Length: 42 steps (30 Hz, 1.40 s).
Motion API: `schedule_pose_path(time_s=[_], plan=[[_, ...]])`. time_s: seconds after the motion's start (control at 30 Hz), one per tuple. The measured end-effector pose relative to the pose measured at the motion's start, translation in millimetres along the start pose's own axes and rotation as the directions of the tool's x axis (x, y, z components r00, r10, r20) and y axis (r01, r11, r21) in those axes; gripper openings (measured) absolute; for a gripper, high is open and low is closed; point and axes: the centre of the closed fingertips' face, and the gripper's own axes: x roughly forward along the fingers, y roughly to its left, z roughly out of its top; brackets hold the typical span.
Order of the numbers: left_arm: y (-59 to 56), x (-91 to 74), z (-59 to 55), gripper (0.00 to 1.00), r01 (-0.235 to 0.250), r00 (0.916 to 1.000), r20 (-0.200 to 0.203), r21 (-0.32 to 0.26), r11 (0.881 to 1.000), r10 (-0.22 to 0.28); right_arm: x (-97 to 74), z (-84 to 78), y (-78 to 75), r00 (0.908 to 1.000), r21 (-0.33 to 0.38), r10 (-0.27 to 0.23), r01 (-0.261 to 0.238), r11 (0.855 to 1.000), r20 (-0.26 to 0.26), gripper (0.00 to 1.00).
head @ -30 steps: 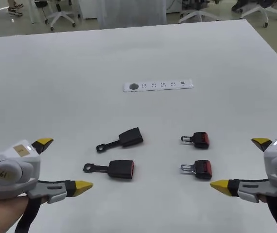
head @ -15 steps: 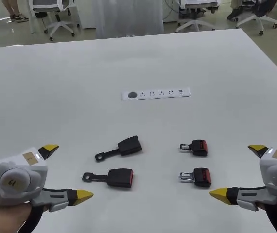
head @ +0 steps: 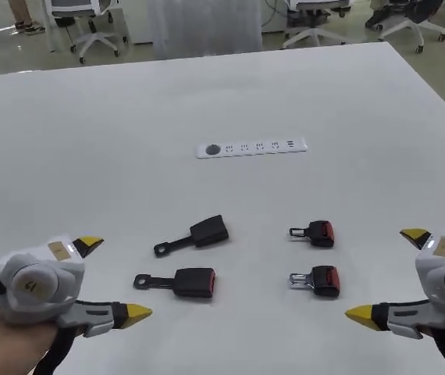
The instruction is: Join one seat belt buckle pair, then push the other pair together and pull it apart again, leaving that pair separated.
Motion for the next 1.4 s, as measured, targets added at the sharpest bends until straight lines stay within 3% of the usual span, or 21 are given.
schedule_pose_path(time_s=[0.17,0.2,0.23,0.3,0.47,0.8,0.93,1.03,1.1,1.13,1.2,1.27,1.4], plan=[[-3.9,4.0,-9.5,0.83,0.037,0.9988,-0.034,0.052,0.998,-0.035,6.2,-0.6,7.7,0.9993,-0.06,0.034,-0.035,0.998,-0.019,0.95],[-4.8,4.6,-10.2,0.79,0.048,0.9983,-0.037,0.061,0.997,-0.046,7.7,7.2,9.4,0.9986,-0.124,0.048,-0.045,0.991,0.021,0.92],[-6.3,6.3,-12.2,0.74,0.071,0.9967,-0.046,0.082,0.994,-0.067,8.0,8.1,10.1,0.9984,-0.141,0.052,-0.048,0.989,0.022,0.89],[-3.9,10.0,-14.4,0.74,0.07,0.9961,-0.061,0.122,0.99,-0.063,10.7,9.2,10.9,0.998,-0.161,0.062,-0.059,0.985,0.014,0.86],[-9.7,23.1,-5.4,0.69,0.125,0.9916,-0.052,0.175,0.976,-0.118,18.9,10.4,15.2,0.9939,-0.211,0.11,-0.11,0.971,-0.01,0.75],[-12.0,55.5,4.3,0.57,0.205,0.9778,-0.108,0.313,0.927,-0.18,42.2,13.8,16.1,0.977,-0.257,0.205,-0.213,0.943,-0.059,0.63],[-16.3,70.9,5.4,0.54,0.248,0.9672,-0.136,0.326,0.912,-0.215,54.5,11.3,19.5,0.9648,-0.276,0.246,-0.262,0.925,-0.093,0.58],[-19.3,79.6,5.3,0.51,0.273,0.9602,-0.151,0.328,0.904,-0.235,63.3,6.3,24.3,0.9497,-0.278,0.287,-0.311,0.909,-0.126,0.51],[-20.6,88.5,0.5,0.5,0.297,0.9518,-0.177,0.33,0.896,-0.251,72.8,0.1,22.8,0.944,-0.287,0.296,-0.327,0.901,-0.146,0.5],[-21.7,92.3,-1.7,0.48,0.308,0.9478,-0.188,0.329,0.893,-0.258,78.1,-5.3,22.6,0.9365,-0.29,0.309,-0.346,0.892,-0.166,0.49],[-25.3,101.2,-10.6,0.48,0.344,0.9332,-0.231,0.35,0.871,-0.275,84.2,-11.0,22.9,0.9285,-0.298,0.316,-0.363,0.883,-0.195,0.47],[-26.1,107.4,-16.4,0.48,0.362,0.9246,-0.257,0.36,0.86,-0.282,90.2,-16.6,23.0,0.9197,-0.299,0.326,-0.381,0.875,-0.219,0.47],[-22.3,116.1,-17.4,0.46,0.365,0.9221,-0.264,0.35,0.863,-0.283,99.2,-22.4,23.1,0.9069,-0.3,0.344,-0.408,0.862,-0.244,0.47]])
